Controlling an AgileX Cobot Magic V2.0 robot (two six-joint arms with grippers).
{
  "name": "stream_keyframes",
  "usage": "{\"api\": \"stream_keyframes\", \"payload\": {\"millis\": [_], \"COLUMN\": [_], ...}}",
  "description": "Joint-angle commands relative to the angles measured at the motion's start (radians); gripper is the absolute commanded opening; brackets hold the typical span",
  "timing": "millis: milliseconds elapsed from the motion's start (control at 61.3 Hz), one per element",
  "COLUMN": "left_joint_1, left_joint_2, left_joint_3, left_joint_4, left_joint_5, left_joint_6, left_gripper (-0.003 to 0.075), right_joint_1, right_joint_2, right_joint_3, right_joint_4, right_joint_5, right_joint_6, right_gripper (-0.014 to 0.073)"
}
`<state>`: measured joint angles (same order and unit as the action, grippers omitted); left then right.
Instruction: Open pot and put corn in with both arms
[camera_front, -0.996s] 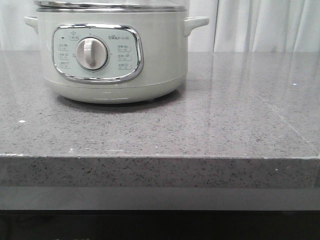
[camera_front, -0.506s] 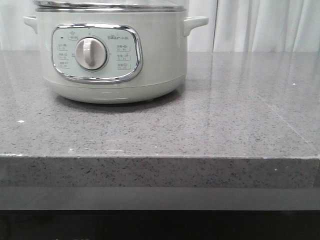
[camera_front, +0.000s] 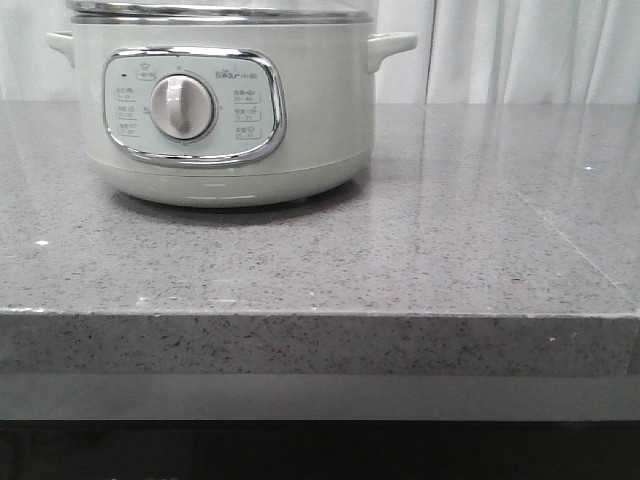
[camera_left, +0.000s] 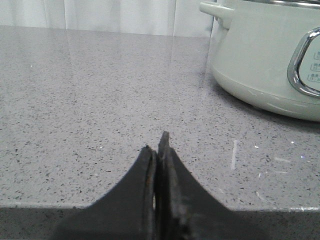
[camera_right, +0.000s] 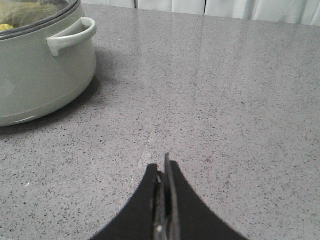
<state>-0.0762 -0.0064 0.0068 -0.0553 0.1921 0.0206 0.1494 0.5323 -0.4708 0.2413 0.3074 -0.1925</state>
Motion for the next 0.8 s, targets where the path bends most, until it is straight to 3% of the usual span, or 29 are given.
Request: {"api": "stream_keyframes", "payload": {"millis": [0,784], "left_joint_1": [-0.005,-0.005], "left_joint_2": [-0.016,-0.016], "left_joint_3": [0.012,0.012], "left_joint_4": [-0.006,-0.006], "left_joint_5": [-0.089,-0.089], "left_joint_6": [-0.001,-0.001], "left_gripper": [-0.002,-0.002], "right_joint_1": [-0.004,0.01], "right_joint_2": [0.002,0.0], "right_joint_3": [-0.026,-0.024], "right_joint_4": [0.007,0.0], "right_joint_5": [-0.072,-0.082], "right_joint_6": [-0.006,-0.006], "right_gripper": [-0.0067,-0.0067]}}
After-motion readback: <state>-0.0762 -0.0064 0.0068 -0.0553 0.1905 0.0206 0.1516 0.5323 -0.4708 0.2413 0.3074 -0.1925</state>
